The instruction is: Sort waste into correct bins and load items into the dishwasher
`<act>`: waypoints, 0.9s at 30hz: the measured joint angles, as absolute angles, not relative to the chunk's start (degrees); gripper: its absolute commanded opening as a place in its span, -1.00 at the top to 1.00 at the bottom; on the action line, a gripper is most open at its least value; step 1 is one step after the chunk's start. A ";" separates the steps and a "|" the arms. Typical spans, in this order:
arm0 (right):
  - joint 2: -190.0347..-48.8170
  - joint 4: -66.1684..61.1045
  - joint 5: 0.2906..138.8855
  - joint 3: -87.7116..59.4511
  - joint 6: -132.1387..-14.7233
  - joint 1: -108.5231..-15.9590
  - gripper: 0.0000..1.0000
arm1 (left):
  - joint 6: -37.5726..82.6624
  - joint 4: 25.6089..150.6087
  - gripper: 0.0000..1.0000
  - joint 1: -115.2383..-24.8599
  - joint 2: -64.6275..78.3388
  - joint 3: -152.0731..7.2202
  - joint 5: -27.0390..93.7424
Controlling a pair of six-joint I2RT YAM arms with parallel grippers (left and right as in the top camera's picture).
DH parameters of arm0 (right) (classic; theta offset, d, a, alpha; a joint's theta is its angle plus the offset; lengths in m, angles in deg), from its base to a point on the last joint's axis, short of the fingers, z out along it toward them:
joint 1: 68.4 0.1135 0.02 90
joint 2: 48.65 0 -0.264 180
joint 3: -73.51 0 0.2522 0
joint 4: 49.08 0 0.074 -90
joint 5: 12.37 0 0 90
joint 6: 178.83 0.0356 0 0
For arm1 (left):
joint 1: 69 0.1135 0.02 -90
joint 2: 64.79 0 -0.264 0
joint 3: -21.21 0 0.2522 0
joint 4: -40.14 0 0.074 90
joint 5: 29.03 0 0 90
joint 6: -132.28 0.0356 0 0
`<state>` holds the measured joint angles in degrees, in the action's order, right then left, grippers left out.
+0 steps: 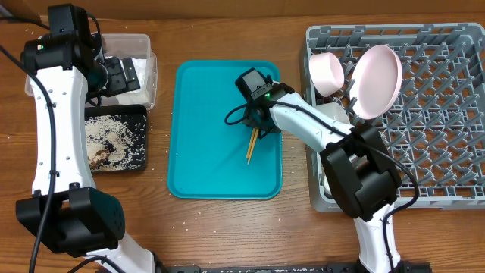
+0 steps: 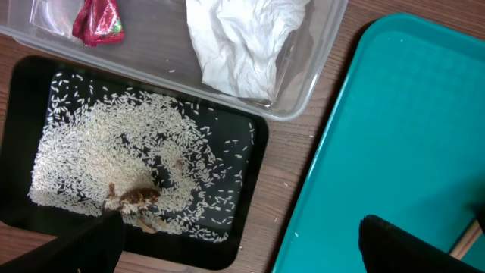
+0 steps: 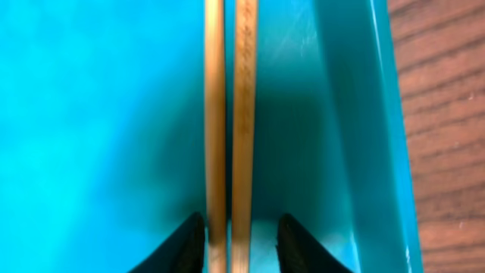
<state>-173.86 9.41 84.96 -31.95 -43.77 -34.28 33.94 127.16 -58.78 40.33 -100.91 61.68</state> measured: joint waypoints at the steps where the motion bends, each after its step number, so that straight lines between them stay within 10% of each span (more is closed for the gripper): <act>1: -173.86 9.89 84.92 -32.02 -43.60 -34.06 0.35 | 33.94 127.16 -1.00 -58.78 40.33 -100.91 61.68; 12: -173.86 16.04 84.29 -32.63 -41.52 -31.83 0.90 | 33.94 127.16 -1.00 -58.78 40.33 -100.91 61.68; 27: -173.71 24.73 82.45 -36.46 -44.58 -33.51 0.92 | 33.94 127.16 -1.00 -58.78 40.33 -100.91 61.70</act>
